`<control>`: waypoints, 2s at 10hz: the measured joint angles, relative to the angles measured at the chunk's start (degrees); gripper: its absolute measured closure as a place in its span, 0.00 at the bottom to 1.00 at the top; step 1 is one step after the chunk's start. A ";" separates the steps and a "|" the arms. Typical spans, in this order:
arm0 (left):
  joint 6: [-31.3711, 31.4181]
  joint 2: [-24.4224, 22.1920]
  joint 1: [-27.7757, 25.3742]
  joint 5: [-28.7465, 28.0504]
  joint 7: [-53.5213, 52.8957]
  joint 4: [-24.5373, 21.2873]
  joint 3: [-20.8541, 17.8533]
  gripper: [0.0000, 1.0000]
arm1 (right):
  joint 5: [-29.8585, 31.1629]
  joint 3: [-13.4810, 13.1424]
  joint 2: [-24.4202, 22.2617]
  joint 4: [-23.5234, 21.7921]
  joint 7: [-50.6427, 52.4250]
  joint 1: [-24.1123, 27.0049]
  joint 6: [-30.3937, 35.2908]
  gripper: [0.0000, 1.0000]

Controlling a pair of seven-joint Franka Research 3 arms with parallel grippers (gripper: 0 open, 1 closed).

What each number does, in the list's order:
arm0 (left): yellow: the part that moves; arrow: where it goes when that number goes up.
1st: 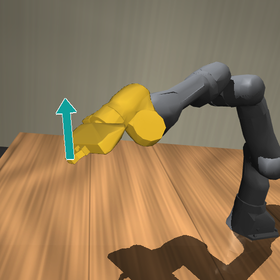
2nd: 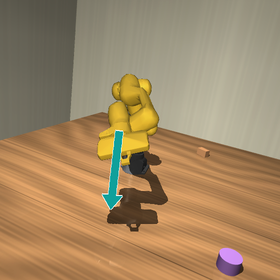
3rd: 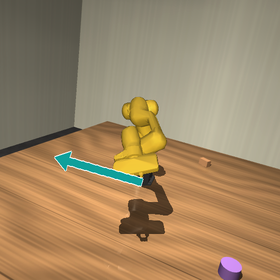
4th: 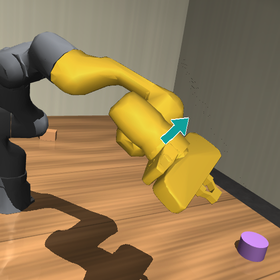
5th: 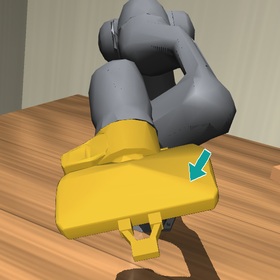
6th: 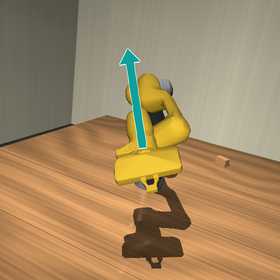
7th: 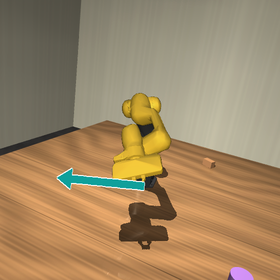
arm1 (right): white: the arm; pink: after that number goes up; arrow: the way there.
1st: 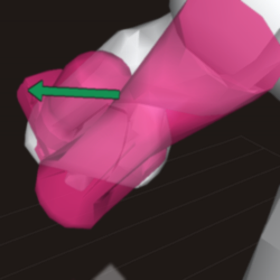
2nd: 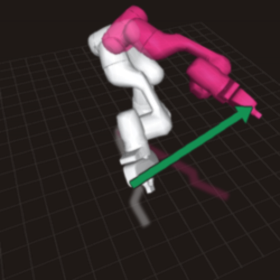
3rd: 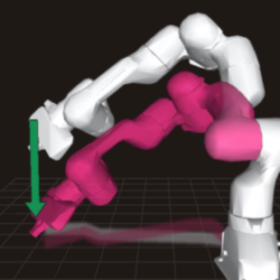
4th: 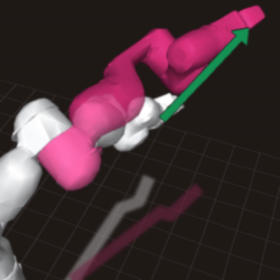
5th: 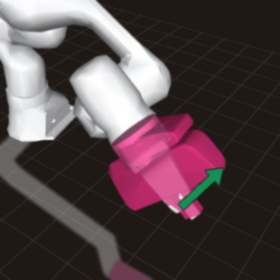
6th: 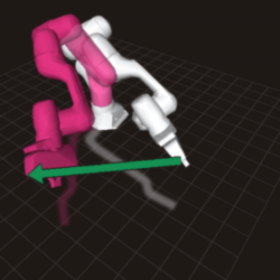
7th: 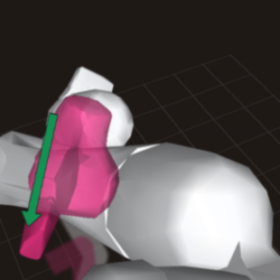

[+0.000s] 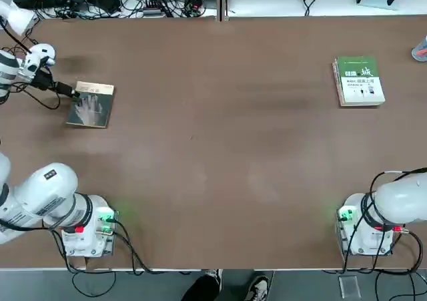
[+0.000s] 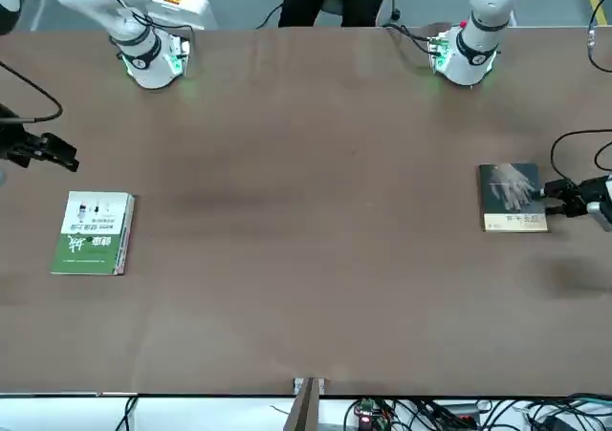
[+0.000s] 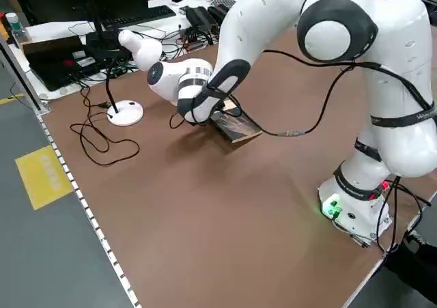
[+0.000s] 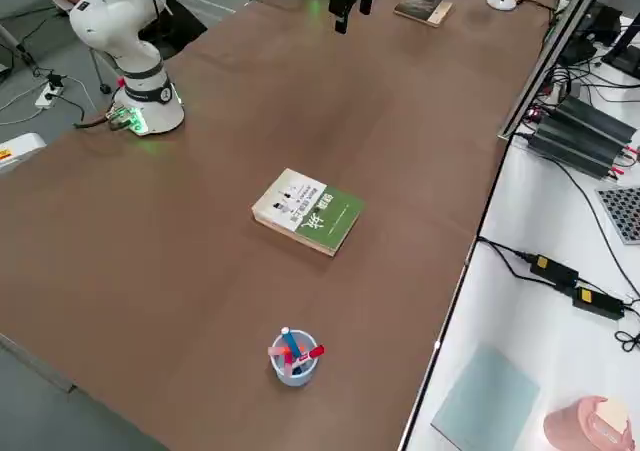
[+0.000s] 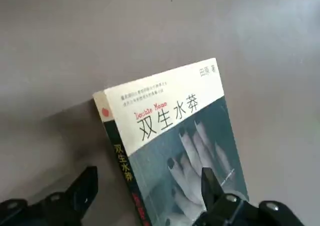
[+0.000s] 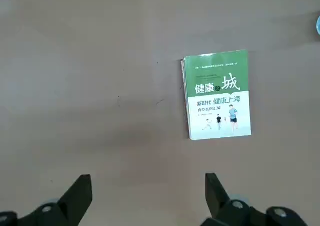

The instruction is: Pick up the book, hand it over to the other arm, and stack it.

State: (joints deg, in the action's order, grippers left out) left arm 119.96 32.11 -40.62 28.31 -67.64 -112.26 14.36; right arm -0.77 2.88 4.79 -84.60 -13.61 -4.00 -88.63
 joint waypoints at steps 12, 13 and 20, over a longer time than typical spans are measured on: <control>-0.19 1.53 0.11 1.34 0.00 0.55 0.53 0.14 | -0.79 0.00 0.00 0.00 0.25 0.00 2.53 0.00; -0.19 1.61 0.11 1.35 0.00 0.55 0.55 0.14 | -1.09 0.00 0.00 0.00 0.28 0.00 2.91 0.00; -0.22 1.87 0.12 1.37 0.00 0.70 0.62 0.18 | -1.29 -0.11 0.00 0.00 3.53 0.01 3.19 0.00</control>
State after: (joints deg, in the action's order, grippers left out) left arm 119.73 33.98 -40.50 29.68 -67.64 -111.55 14.98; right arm -2.06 2.77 4.79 -84.60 -10.08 -4.00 -85.44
